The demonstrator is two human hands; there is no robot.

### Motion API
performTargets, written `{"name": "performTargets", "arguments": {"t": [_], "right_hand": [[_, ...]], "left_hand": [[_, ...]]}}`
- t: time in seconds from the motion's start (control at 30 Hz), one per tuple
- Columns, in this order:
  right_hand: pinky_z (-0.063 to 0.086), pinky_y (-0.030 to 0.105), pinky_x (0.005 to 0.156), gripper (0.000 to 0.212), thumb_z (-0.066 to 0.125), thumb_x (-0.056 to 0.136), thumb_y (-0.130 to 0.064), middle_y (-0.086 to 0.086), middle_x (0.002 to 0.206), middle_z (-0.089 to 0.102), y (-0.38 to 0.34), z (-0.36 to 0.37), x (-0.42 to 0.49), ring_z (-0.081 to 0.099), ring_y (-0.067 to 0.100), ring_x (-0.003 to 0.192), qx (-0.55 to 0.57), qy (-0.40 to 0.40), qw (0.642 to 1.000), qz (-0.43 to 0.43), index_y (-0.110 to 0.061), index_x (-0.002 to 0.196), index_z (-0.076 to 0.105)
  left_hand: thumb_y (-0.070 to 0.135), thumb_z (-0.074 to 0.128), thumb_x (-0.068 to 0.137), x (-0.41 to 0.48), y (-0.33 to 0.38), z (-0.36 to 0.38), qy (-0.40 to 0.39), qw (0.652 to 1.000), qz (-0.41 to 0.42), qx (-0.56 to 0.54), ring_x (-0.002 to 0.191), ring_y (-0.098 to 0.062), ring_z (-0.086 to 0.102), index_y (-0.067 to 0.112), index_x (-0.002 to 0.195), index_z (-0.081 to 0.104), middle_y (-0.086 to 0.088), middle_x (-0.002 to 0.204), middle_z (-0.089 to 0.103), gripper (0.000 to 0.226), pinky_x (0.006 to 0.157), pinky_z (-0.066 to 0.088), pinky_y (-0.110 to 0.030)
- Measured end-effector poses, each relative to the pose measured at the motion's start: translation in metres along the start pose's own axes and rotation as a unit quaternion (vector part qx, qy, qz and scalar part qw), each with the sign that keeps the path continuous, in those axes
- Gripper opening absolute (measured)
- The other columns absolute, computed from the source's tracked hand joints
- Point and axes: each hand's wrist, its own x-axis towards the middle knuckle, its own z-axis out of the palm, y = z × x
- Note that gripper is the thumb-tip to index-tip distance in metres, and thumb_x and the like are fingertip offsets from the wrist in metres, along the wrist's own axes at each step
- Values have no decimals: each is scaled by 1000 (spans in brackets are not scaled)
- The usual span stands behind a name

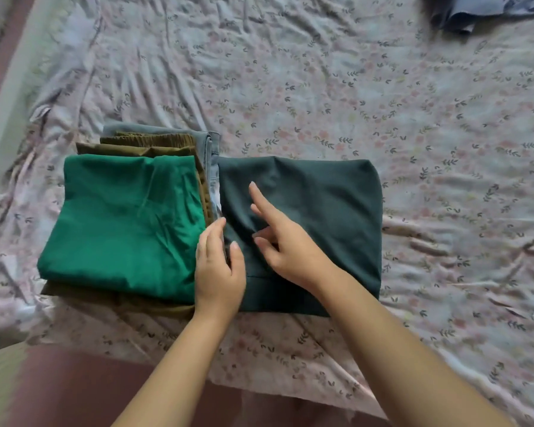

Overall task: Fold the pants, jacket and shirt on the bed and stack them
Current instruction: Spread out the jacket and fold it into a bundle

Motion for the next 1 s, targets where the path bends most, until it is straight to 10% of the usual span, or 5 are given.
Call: {"name": "performTargets", "arguments": {"t": [0.17,0.5,0.77,0.87,1.0], "right_hand": [[43,50,95,44,48,84,-17,13,131,50,37,-34,-48,45,27,121,-292,261,916,-82,-14,128,47],[34,75,83,63,31,84,-61,8,153,22,127,-47,-14,13,39,139,-443,186,872,92,-32,140,30],[38,33,101,65,49,78,-55,15,140,29,126,-55,-61,36,26,128,-180,286,935,109,-43,138,27],[29,2,92,74,60,73,-41,-10,122,42,125,-57,-78,40,-13,109,-25,242,963,116,-52,135,21],[32,0,94,86,73,74,-25,-48,124,31,128,-64,-75,35,-21,118,75,218,967,109,-57,135,20]], "left_hand": [[19,42,87,0,27,24,19,961,228,154,129,-26,37,9,125,45,-16,133,52,39,106,25,-43],[46,37,83,70,-17,94,-84,903,253,337,136,-23,21,24,136,39,-9,147,37,57,97,16,-73],[54,34,81,15,-28,54,-76,982,11,172,130,-42,26,28,140,35,-25,146,25,65,102,29,-55],[54,50,80,16,-24,41,-119,990,-71,26,131,-25,33,40,139,29,-13,140,31,64,104,26,-29],[21,67,82,21,-17,39,-189,955,-104,-203,117,11,44,45,133,29,19,133,41,67,103,34,-13]]}}
